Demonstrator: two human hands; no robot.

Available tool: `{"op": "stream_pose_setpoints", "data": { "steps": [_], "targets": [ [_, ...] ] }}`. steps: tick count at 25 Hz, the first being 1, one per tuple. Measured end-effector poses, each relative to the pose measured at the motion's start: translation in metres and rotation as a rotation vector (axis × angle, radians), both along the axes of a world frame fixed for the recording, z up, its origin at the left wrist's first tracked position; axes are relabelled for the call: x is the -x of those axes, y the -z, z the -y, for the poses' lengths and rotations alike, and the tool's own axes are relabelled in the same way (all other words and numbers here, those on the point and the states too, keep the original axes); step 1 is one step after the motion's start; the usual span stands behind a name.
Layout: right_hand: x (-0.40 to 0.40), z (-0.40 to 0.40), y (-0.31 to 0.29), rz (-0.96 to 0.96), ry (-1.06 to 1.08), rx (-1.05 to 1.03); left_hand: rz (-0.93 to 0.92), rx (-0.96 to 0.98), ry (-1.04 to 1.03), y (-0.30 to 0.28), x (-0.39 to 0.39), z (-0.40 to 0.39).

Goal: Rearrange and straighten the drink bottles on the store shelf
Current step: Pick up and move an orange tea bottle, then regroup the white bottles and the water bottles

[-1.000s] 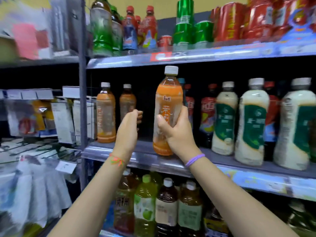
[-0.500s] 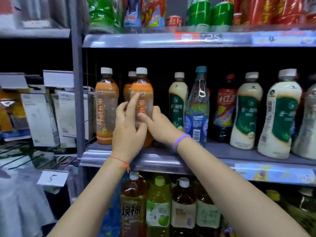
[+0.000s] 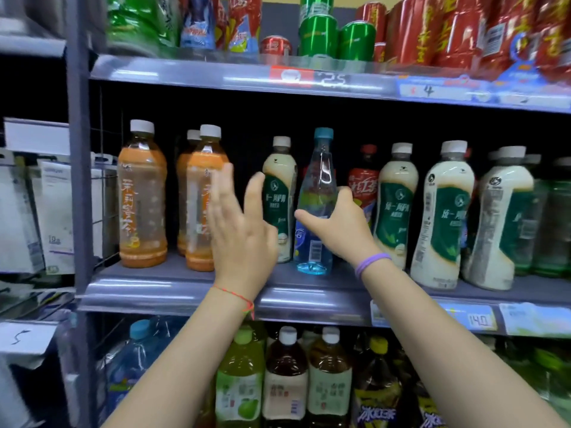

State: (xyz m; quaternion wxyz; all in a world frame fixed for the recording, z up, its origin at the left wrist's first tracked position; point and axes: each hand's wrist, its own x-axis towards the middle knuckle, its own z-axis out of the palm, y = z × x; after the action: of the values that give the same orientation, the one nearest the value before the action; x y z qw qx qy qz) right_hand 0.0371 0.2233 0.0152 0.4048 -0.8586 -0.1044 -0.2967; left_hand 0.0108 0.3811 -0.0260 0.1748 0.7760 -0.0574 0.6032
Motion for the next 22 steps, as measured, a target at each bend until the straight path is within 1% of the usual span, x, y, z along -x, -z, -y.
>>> {"op": "stream_pose_setpoints", "data": {
  "steps": [1,3,4,6,8,10,12,16,18,22],
  "targets": [
    [0.0,0.008,-0.001,0.008,0.004,0.004,-0.042,0.011,0.106,-0.005,-0.002,0.01],
    [0.001,0.024,-0.002,0.01,0.011,0.012,-0.253,0.157,0.257,-0.018,-0.011,0.025],
    [0.001,0.033,-0.002,0.006,0.012,0.018,-0.374,0.249,0.282,-0.024,-0.018,0.03],
    [0.002,0.049,0.001,0.012,0.01,0.025,-0.564,0.351,0.248,-0.032,-0.032,0.034],
    [0.004,0.057,0.002,0.037,0.022,0.048,-0.642,0.359,0.163,-0.033,-0.034,0.035],
    [0.006,0.061,0.002,0.058,0.055,0.082,-0.624,0.343,0.05,-0.032,-0.03,0.037],
    [0.005,0.06,0.003,0.076,0.071,0.103,-0.579,0.33,-0.02,-0.03,-0.021,0.036],
    [0.005,0.057,0.003,0.073,0.052,0.103,-0.566,0.305,-0.03,-0.024,-0.011,0.033],
    [0.008,0.047,0.005,0.054,0.001,0.128,-0.555,0.31,-0.047,-0.021,-0.009,0.033],
    [0.013,0.031,0.008,0.016,-0.168,0.151,-0.538,0.308,-0.081,-0.022,-0.005,0.035]
  ]
}}
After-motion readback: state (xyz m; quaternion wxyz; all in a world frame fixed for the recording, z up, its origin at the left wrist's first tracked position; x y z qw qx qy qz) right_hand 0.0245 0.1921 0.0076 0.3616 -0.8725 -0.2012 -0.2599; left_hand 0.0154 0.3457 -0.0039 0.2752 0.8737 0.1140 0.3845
